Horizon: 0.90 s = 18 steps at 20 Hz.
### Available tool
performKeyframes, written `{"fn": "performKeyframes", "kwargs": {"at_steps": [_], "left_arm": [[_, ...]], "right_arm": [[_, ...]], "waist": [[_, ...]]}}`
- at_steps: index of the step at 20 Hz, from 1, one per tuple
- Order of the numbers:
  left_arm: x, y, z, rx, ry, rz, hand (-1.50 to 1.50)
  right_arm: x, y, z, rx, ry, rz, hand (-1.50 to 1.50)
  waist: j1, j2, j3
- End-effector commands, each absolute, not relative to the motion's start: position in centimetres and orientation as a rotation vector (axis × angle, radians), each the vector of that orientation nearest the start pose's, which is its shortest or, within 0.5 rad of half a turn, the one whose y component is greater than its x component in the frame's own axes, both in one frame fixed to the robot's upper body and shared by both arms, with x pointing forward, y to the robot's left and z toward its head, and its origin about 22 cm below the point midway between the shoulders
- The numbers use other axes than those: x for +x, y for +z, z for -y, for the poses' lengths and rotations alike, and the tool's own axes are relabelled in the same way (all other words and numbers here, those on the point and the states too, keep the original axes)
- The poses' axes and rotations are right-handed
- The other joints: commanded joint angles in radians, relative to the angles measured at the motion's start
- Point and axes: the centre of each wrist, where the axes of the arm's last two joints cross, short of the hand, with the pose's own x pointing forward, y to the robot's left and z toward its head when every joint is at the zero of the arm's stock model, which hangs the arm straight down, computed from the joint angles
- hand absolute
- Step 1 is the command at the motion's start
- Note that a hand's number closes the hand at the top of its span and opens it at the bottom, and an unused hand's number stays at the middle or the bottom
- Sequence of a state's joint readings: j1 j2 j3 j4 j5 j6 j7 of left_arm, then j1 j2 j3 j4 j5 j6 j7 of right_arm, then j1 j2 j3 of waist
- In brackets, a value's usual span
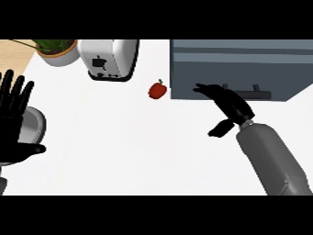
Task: Pick up the cup, place it into the drawer and close the drawer
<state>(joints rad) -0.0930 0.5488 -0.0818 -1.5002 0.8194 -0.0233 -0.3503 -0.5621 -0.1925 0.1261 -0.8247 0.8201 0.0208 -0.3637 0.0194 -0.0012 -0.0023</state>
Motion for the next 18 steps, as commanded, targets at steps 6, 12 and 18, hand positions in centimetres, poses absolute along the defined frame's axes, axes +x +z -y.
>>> {"fn": "performKeyframes", "kwargs": {"at_steps": [6,12,18], "left_arm": [[26.0,4.9,-34.9,-0.314,0.212,1.868,-1.50],[26.7,4.1,-33.0,-0.323,0.166,1.892,-1.50],[26.6,4.7,-33.0,-0.338,0.137,1.887,-1.50]], "right_arm": [[40.7,-0.2,24.9,-0.368,1.186,1.524,-1.50],[42.8,3.3,26.6,-0.389,1.188,1.505,-1.50],[43.3,4.6,28.6,-0.395,1.168,1.494,-1.50]], "waist": [[0.024,0.016,0.004],[0.047,0.029,0.005],[0.065,0.032,0.005]]}}
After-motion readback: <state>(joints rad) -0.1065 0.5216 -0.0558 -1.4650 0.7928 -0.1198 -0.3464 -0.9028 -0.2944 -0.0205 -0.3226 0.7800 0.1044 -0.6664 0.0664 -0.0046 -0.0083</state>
